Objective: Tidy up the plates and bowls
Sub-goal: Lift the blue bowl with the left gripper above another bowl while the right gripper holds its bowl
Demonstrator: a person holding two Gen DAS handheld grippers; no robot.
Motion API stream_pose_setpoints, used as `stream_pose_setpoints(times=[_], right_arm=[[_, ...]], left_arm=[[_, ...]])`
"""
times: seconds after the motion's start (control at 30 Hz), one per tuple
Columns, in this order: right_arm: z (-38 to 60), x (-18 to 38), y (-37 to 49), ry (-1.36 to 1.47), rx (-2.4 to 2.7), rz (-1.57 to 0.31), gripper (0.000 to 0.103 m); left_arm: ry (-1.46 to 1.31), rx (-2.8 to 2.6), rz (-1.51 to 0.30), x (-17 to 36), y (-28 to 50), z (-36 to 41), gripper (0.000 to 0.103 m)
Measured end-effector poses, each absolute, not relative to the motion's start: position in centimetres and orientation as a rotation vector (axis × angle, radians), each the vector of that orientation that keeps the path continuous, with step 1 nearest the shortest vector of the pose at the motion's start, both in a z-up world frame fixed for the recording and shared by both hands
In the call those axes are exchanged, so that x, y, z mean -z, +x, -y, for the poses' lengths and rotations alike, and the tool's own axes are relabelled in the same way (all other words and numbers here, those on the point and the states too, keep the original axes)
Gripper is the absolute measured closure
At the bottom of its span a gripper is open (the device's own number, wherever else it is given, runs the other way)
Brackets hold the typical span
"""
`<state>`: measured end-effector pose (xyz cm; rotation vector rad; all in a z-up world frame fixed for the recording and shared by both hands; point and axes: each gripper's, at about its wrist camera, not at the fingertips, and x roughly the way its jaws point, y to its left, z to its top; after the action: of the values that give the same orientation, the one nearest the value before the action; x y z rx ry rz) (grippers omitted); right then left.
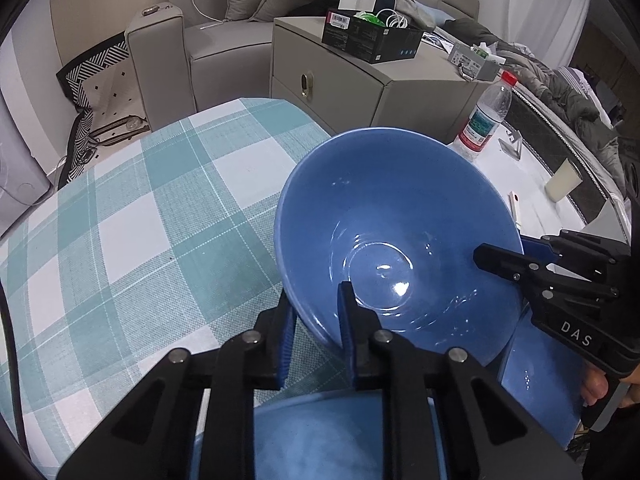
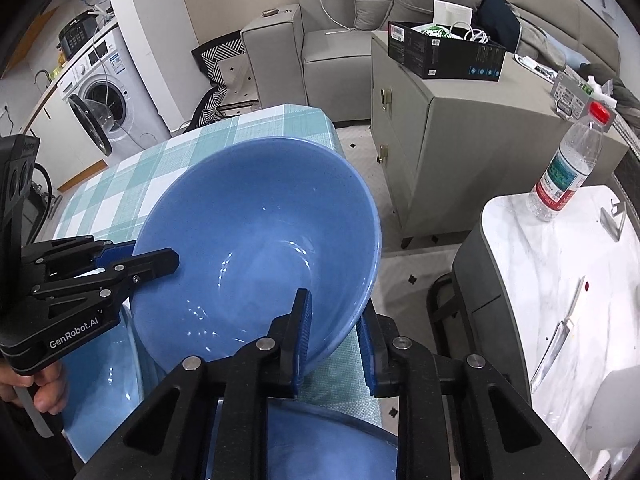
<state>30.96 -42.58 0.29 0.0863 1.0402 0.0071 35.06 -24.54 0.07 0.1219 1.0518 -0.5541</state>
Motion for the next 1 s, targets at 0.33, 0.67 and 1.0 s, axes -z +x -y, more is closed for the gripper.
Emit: stream_pose_setpoints(times=[0.33,0.67,1.0], right_arm=[[42.6,-1.4,30.5,0.081,0.009,-0.996,0.081],[41.8,-4.0,28.9,0.054,0.016,-0.921,0.081],[40.5,-6.7,26.5,0.033,0.01,-0.86,0.081]], left_arm=[[0.123,0.552,-0.996,-1.4,34.6,24.6,0.085],[0.119,0.545,-0.934,-3.5,33.2,23.9,0.085],[0.106,0.538,-0.885,-5.6,31.3,22.9,0.085]])
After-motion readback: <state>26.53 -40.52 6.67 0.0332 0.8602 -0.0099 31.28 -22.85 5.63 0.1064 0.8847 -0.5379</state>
